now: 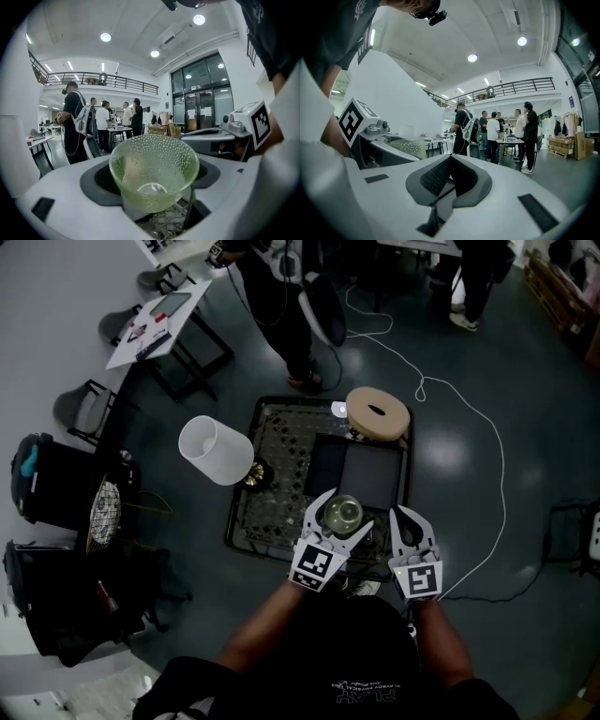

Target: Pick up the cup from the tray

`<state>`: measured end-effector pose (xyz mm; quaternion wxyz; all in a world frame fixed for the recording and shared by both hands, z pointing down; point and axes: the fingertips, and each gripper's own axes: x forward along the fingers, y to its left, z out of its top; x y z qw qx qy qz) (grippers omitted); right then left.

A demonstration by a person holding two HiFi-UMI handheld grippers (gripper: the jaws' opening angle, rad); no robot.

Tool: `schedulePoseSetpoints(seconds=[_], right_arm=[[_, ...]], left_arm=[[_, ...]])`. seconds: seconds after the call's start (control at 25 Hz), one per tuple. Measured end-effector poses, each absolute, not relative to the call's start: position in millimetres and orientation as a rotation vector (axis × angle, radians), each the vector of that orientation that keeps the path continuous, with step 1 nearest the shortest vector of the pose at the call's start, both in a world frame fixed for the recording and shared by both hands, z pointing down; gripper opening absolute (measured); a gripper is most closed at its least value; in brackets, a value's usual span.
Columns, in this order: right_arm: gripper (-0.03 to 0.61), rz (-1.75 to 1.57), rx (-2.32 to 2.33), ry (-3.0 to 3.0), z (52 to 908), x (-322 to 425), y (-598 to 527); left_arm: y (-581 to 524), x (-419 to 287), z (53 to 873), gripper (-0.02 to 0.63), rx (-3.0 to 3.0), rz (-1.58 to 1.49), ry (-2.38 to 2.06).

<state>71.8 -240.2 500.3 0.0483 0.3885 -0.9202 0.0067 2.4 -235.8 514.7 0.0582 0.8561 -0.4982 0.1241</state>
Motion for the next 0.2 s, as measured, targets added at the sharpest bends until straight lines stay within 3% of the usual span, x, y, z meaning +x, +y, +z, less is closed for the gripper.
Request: schedulePoseSetpoints(seconds=[0.2], right_arm=[[0.008,0.032,1.177,-2.789,502.2,76.6,-241.1]], left_arm=[[-235.9,7.6,511.8,0.399,2.594,0.356,-1.521]])
